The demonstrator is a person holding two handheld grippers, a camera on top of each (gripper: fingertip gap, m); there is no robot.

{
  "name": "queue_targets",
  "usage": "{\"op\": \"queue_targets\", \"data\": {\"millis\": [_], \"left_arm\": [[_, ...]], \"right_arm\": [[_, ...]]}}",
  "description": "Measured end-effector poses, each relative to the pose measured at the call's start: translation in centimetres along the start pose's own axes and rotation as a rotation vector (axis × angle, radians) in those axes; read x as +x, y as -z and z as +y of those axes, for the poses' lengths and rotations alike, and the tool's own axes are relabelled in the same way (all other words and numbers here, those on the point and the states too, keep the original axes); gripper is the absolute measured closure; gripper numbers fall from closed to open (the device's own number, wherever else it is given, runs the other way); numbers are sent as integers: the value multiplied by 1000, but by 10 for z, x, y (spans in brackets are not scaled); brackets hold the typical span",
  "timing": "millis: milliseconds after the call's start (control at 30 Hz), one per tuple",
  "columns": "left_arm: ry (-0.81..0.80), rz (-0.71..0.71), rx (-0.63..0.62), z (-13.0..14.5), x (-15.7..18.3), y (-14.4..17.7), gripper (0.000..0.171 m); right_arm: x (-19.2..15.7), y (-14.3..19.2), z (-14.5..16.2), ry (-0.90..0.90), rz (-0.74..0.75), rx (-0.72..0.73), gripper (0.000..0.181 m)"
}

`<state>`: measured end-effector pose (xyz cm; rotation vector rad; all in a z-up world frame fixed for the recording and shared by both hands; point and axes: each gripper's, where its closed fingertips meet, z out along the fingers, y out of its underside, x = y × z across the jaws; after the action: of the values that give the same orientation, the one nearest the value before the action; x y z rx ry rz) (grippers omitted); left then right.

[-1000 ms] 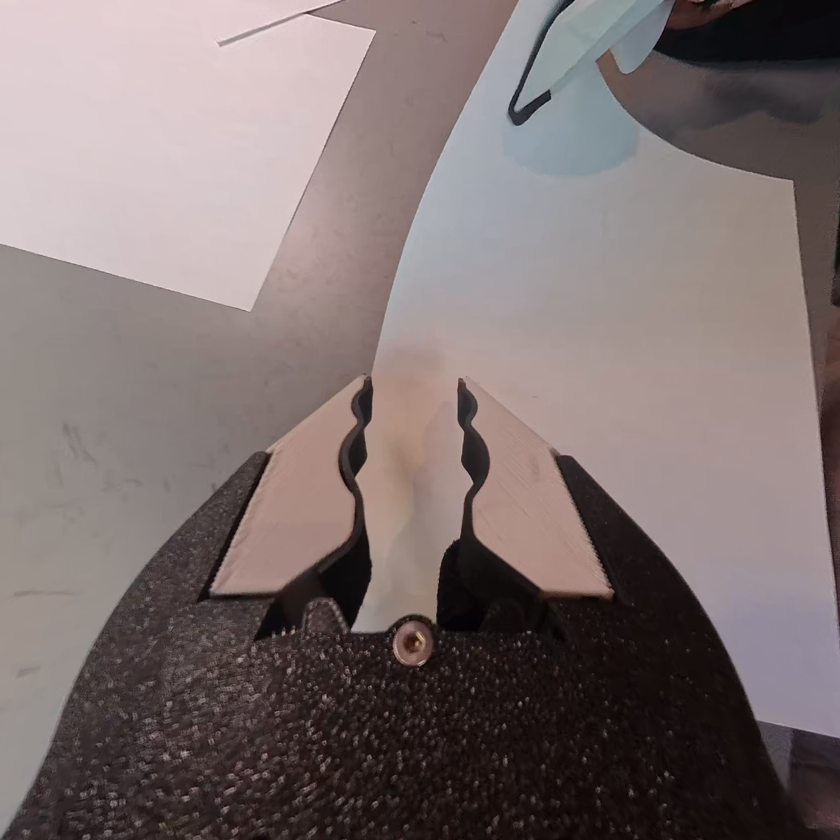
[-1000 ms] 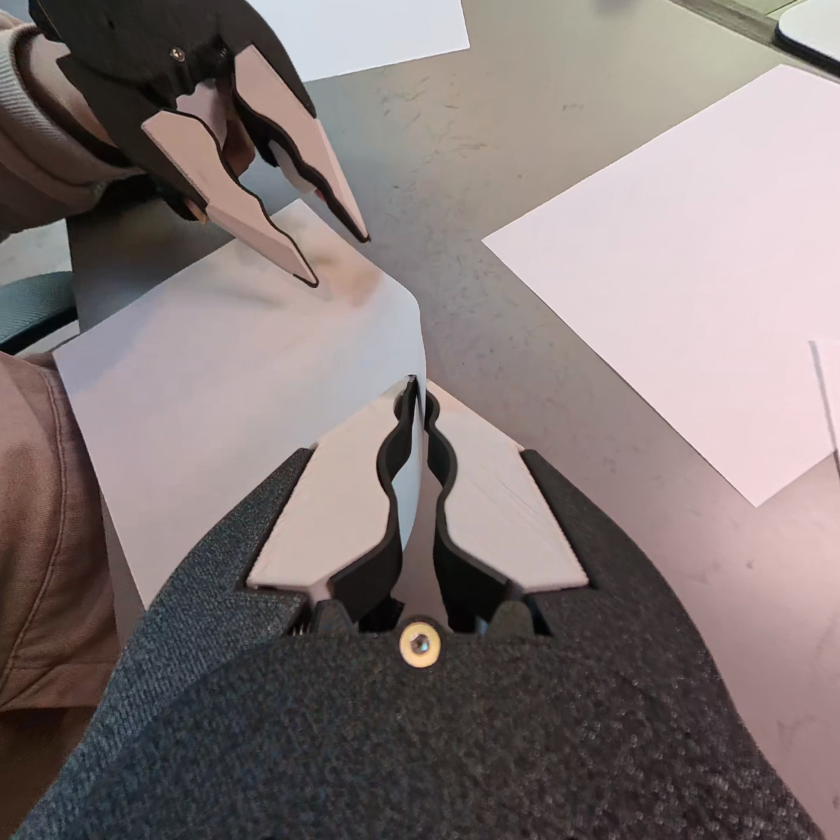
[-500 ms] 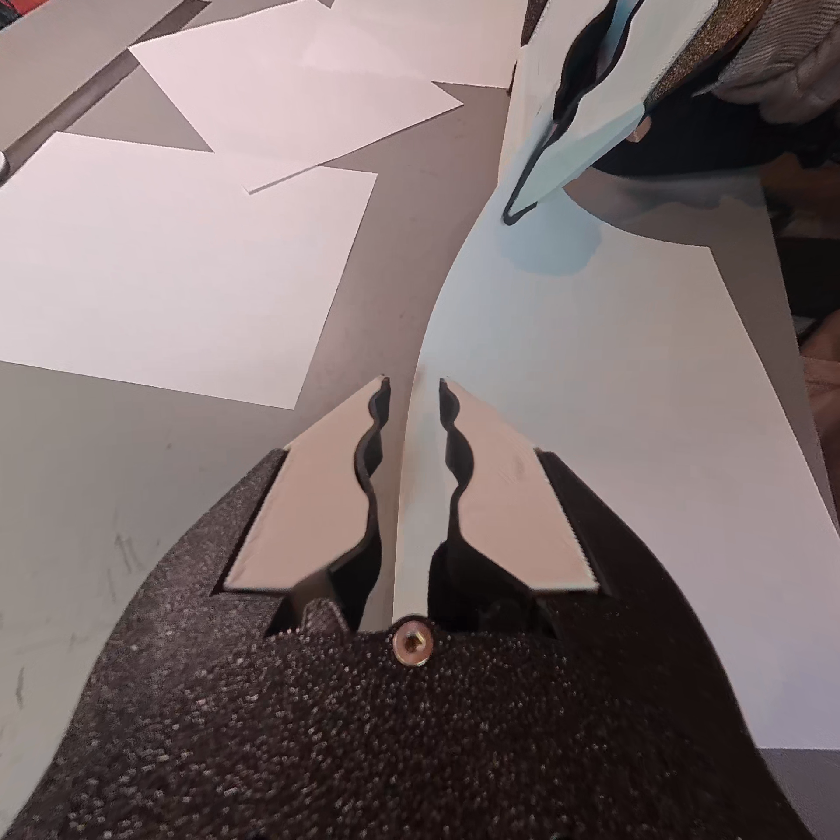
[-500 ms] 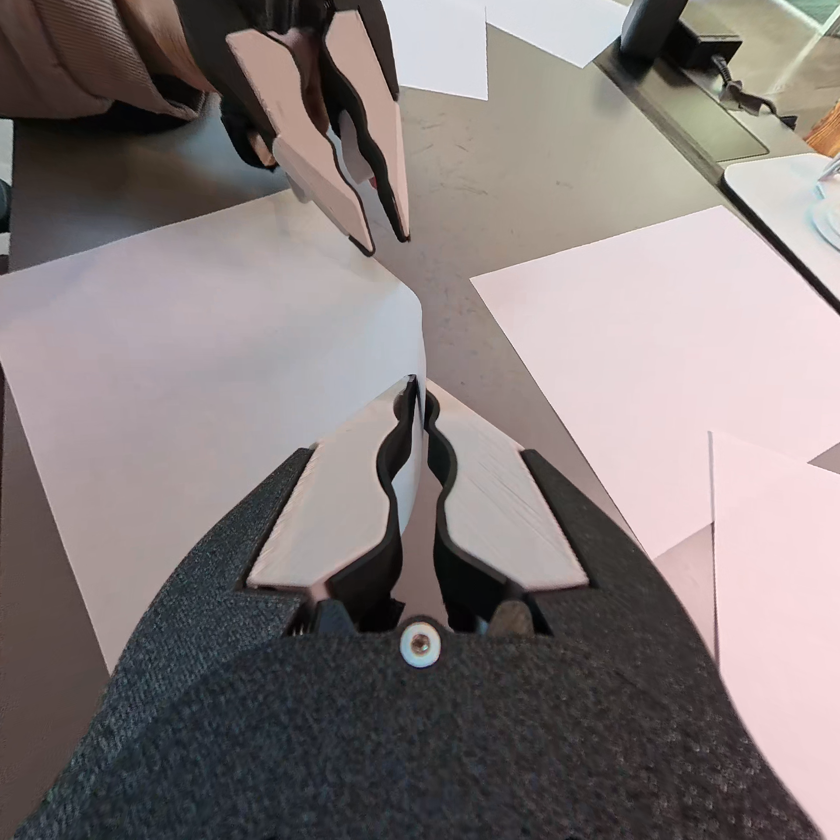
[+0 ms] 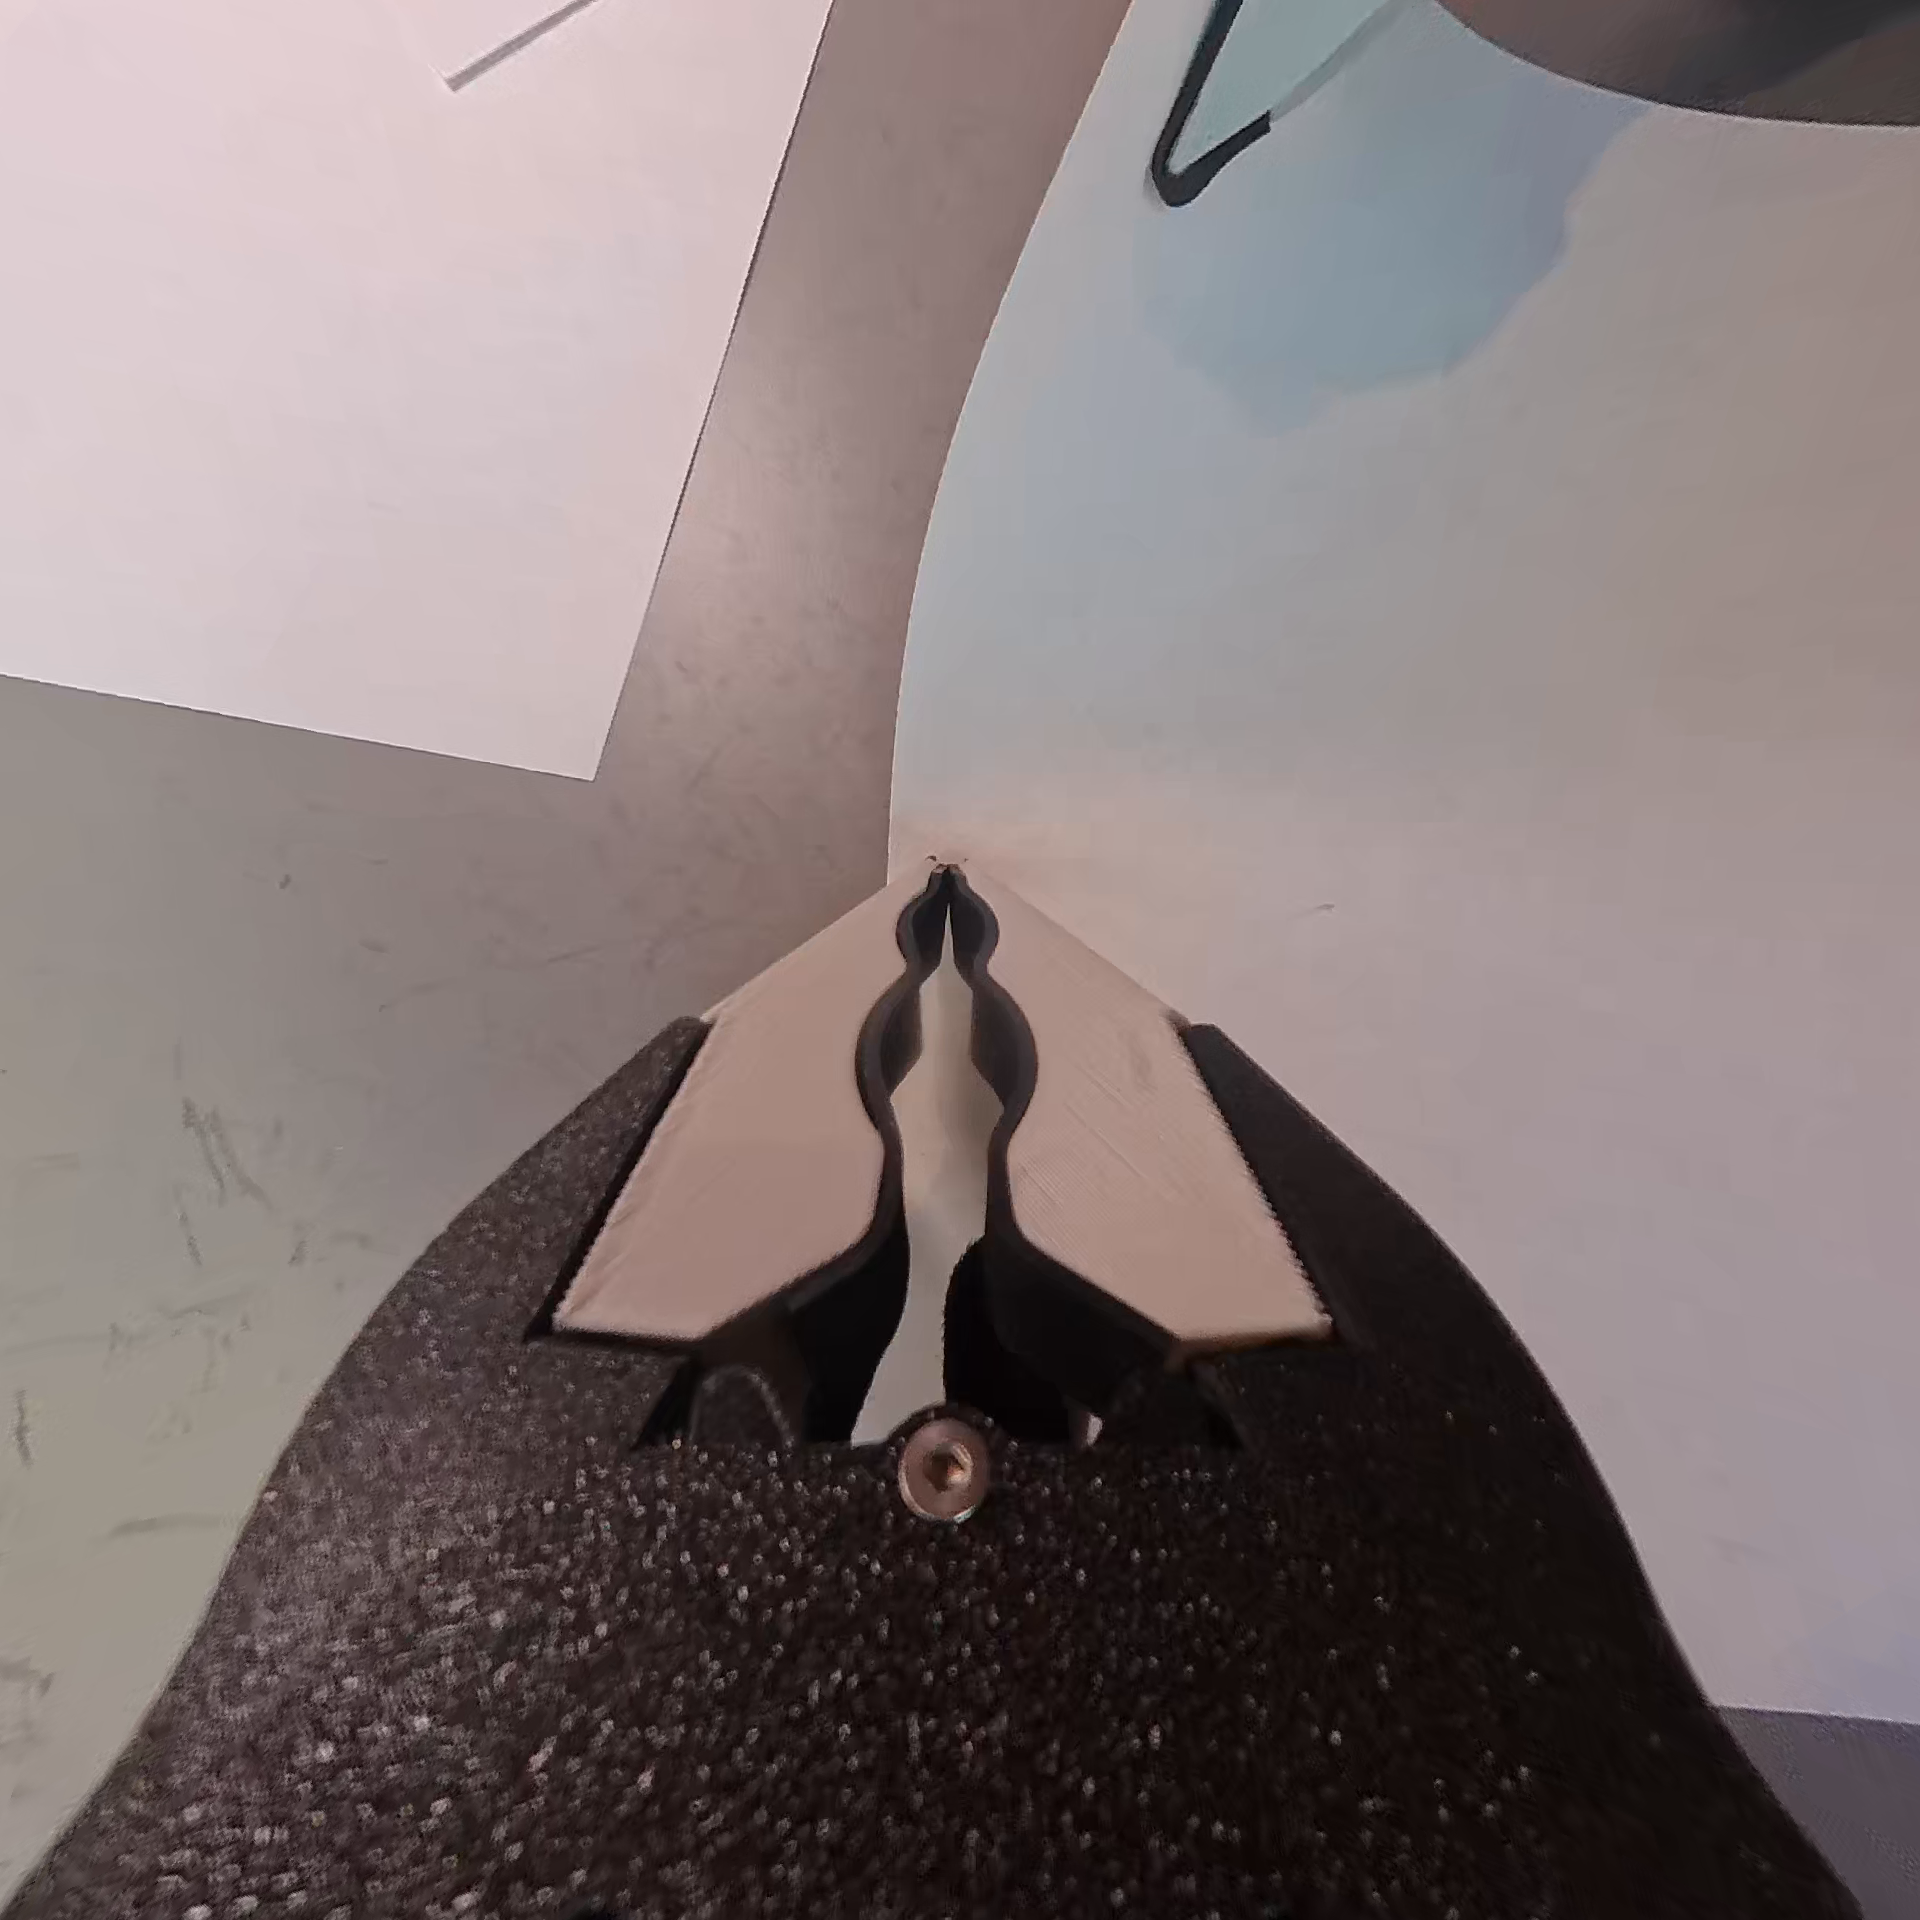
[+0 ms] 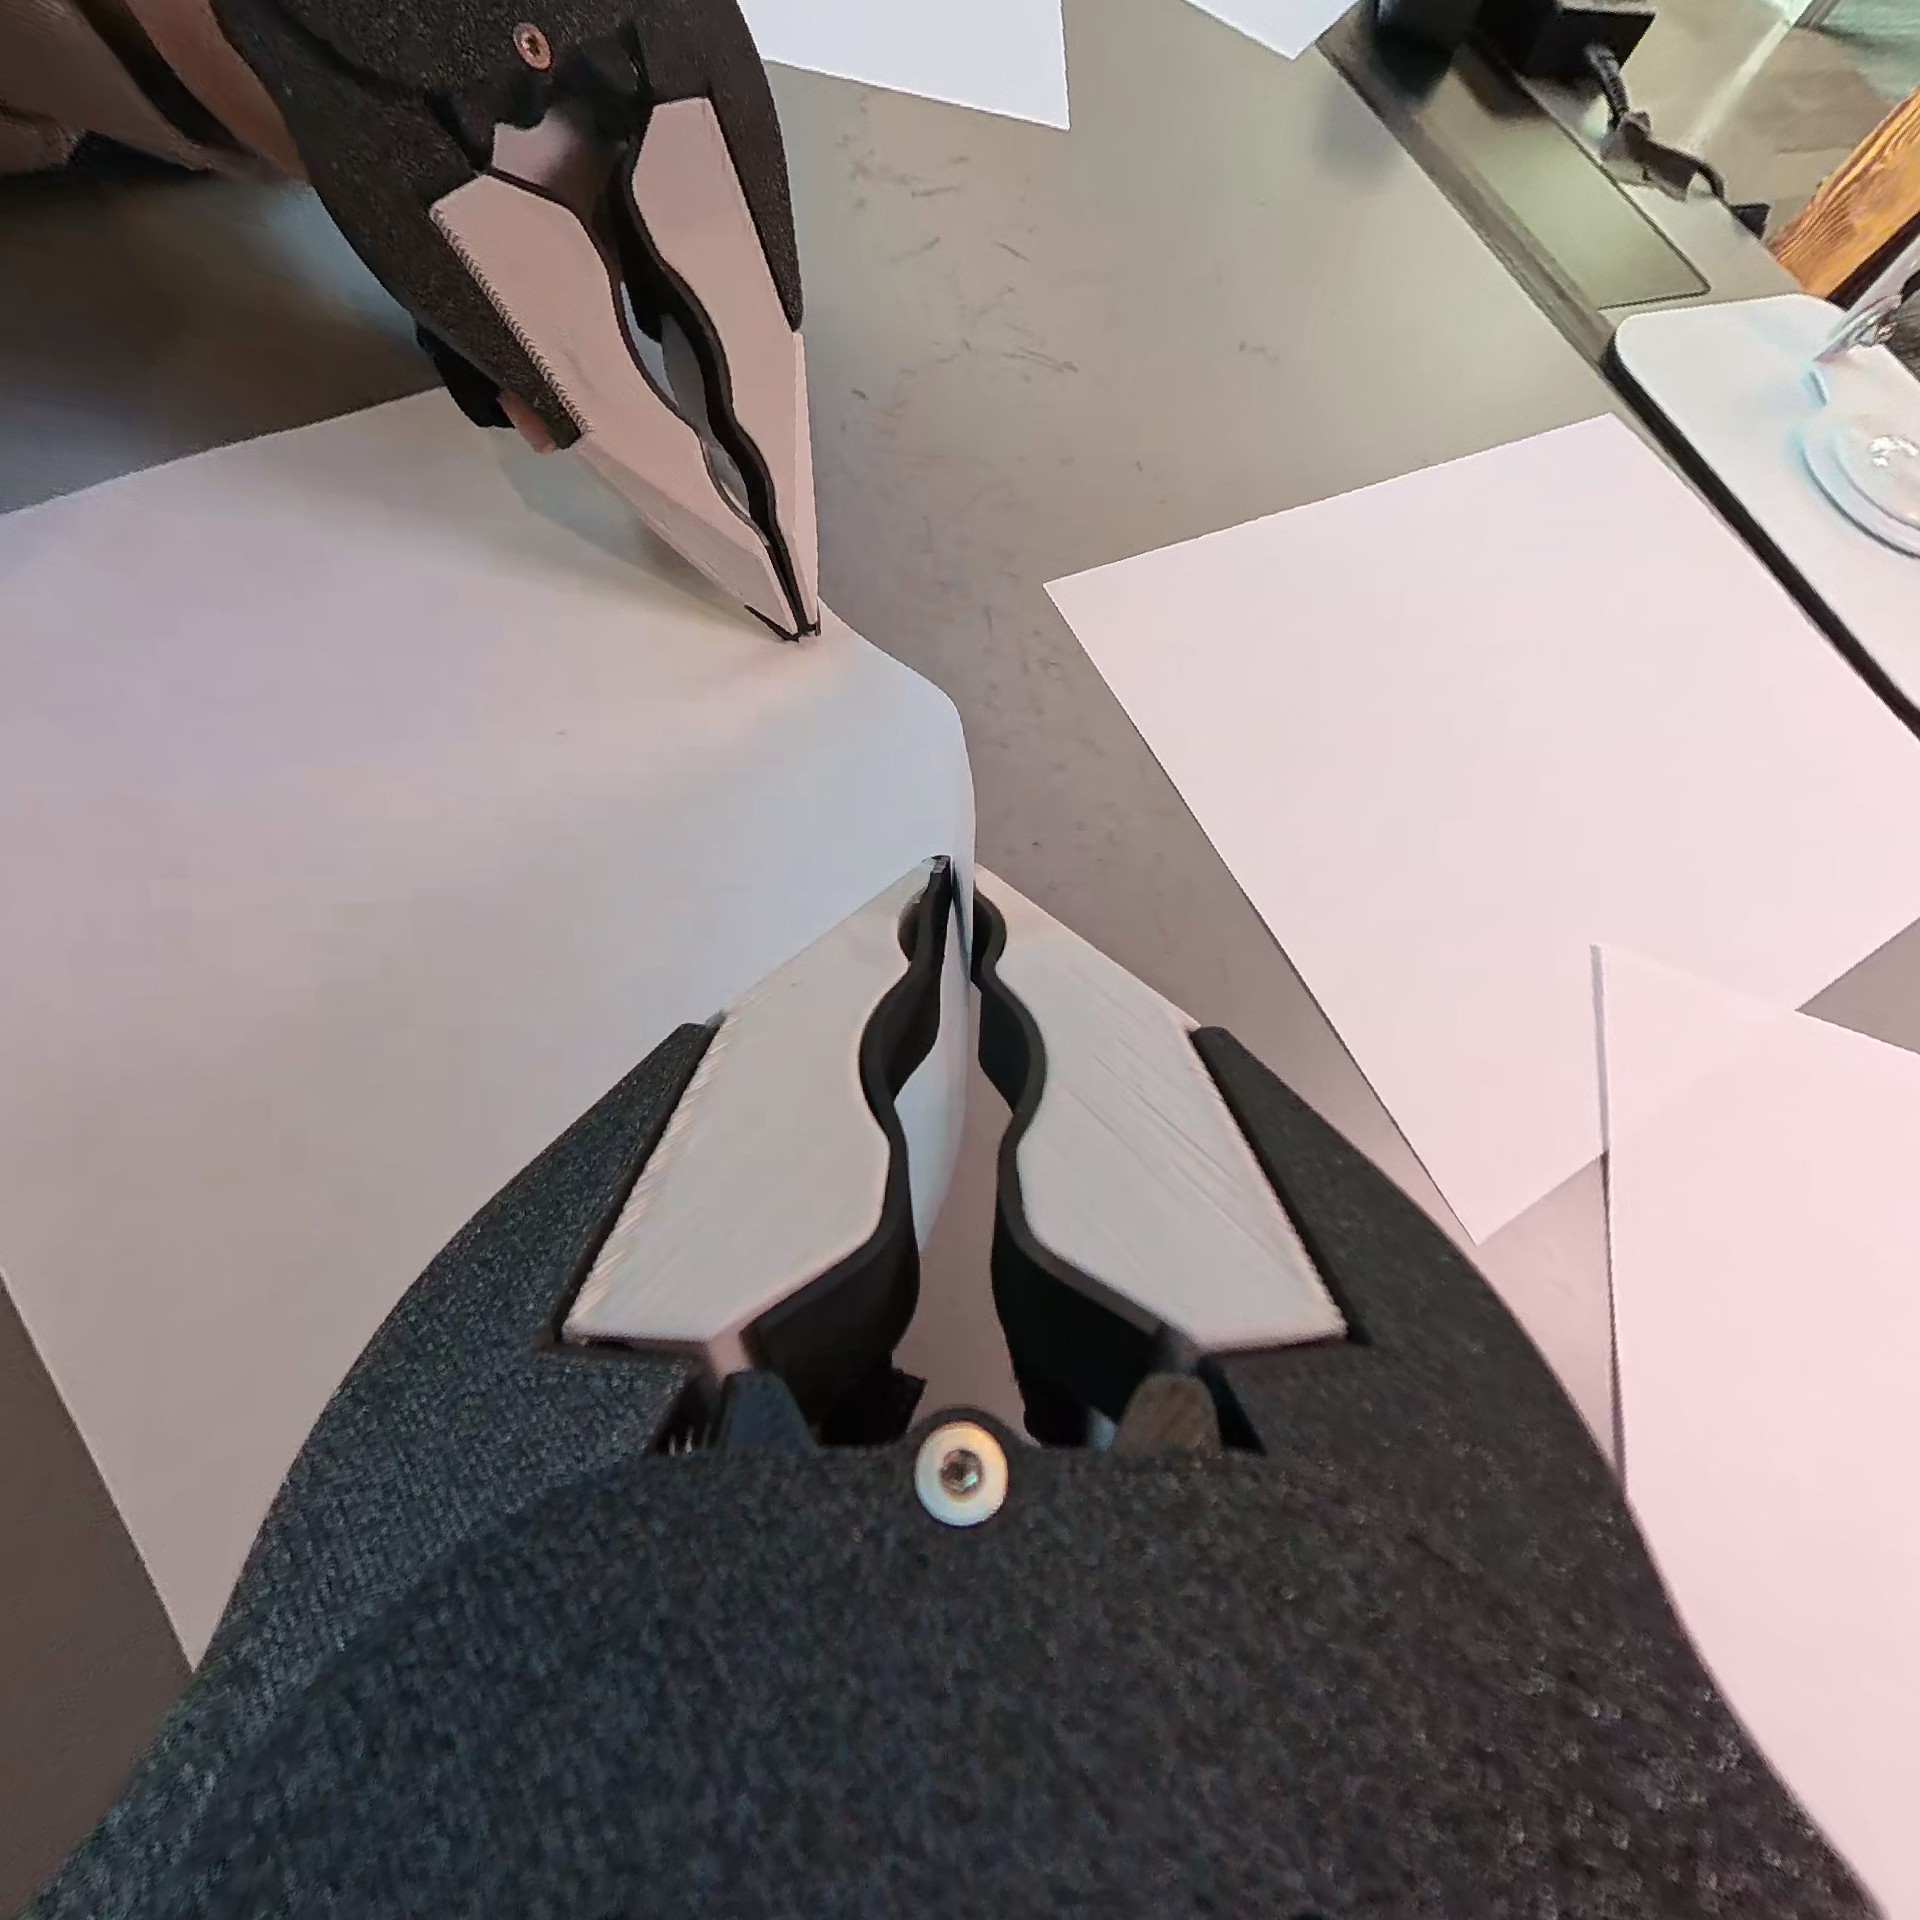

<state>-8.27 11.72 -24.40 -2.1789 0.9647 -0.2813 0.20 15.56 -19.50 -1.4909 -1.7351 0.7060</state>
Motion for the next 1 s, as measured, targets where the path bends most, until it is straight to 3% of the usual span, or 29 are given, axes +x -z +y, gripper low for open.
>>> {"op": "queue_targets", "data": {"millis": [267,600,667,1000], "left_arm": [[26,-9,-1,0,0,0,171],[38,1,11,-3,2,1,171],[81,39,47,-10,6,3,171],[83,39,0,-2,5,-1,171]], "right_arm": [[-20,5,-8,220,44,55,181],[-33,-13,9,563,151,-92,181],[-35,-16,11,603,154,-105,181],[-48,-18,13,725,133,-115,180]]}}
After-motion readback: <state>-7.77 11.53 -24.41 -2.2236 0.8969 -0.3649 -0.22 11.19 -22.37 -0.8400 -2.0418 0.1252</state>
